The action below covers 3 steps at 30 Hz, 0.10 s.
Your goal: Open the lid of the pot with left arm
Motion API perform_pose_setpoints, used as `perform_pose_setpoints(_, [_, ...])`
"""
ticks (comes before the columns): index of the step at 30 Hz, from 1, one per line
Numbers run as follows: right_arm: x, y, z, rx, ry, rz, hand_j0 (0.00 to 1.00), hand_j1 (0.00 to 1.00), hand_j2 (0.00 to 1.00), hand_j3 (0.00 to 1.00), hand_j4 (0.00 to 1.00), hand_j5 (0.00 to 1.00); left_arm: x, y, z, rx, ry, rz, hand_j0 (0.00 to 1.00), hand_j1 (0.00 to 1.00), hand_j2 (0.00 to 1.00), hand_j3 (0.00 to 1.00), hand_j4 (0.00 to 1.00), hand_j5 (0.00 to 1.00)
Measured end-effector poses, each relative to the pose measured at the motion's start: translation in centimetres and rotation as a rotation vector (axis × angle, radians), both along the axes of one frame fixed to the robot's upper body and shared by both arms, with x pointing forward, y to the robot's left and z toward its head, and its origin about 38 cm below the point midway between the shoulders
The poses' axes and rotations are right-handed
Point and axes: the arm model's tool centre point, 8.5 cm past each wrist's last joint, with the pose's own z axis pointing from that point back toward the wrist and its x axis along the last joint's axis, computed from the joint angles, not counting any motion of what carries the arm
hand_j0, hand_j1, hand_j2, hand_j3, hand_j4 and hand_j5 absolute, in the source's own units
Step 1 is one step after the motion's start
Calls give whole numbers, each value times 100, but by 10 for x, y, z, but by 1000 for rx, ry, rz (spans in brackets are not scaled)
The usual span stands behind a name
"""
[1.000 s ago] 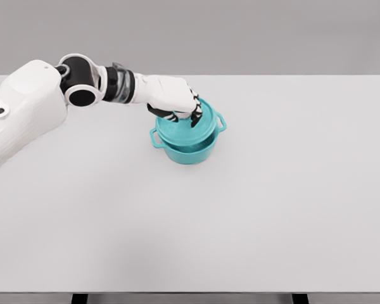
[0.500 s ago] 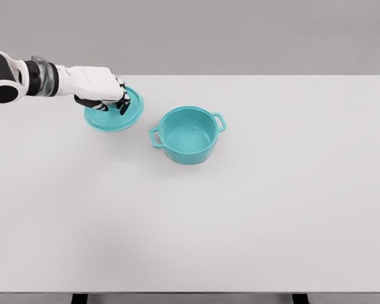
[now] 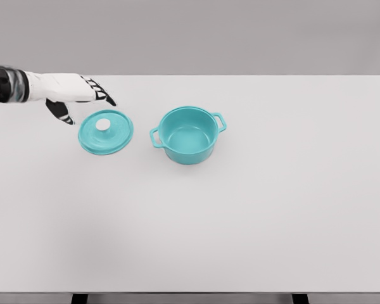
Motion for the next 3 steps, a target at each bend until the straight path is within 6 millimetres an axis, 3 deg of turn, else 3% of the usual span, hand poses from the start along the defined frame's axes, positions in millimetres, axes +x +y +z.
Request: perform_pose_setpoints(3, [0,0,0,0,0,0,100,100,100,100,100,100,2,50,-11,-61,55,158,100,100,100,100,100,100])
